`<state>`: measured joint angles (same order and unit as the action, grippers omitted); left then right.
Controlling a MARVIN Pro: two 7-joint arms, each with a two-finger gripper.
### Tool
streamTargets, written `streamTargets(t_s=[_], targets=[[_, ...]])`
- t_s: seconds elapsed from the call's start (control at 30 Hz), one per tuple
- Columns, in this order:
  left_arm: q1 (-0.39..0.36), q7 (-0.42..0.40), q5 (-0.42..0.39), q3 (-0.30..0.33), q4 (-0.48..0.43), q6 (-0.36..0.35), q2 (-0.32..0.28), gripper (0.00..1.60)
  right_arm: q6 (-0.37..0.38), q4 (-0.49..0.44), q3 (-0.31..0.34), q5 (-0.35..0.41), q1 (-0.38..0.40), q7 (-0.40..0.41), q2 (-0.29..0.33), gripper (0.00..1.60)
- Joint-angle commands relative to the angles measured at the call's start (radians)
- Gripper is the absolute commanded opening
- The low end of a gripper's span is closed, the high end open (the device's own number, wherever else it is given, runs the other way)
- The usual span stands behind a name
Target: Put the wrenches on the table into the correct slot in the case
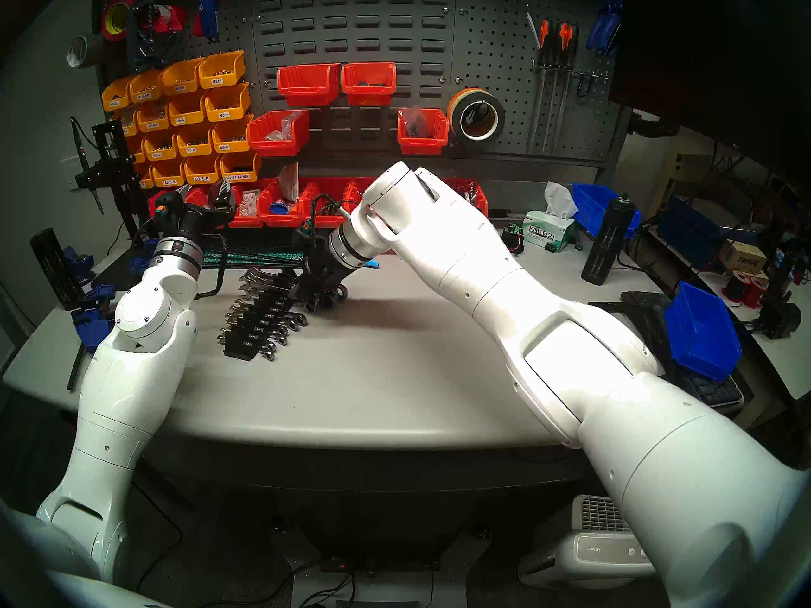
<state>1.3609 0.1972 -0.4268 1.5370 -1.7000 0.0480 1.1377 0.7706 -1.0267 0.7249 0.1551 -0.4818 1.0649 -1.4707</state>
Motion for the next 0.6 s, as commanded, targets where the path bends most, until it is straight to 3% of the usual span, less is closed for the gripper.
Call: streamTargets(t_s=[0.0, 0.57], targets=[[-0.032, 0.000, 0.000, 0.008, -0.028, 0.011, -0.001, 1.60, -0.018, -0.013, -0.004, 0.043, 0.058, 0.106, -0.003, 0.00], [-0.032, 0.000, 0.000, 0.008, -0.028, 0.012, -0.001, 1.60, -0.032, 0.020, -0.059, 0.087, 0.076, 0.123, -0.002, 0.00]])
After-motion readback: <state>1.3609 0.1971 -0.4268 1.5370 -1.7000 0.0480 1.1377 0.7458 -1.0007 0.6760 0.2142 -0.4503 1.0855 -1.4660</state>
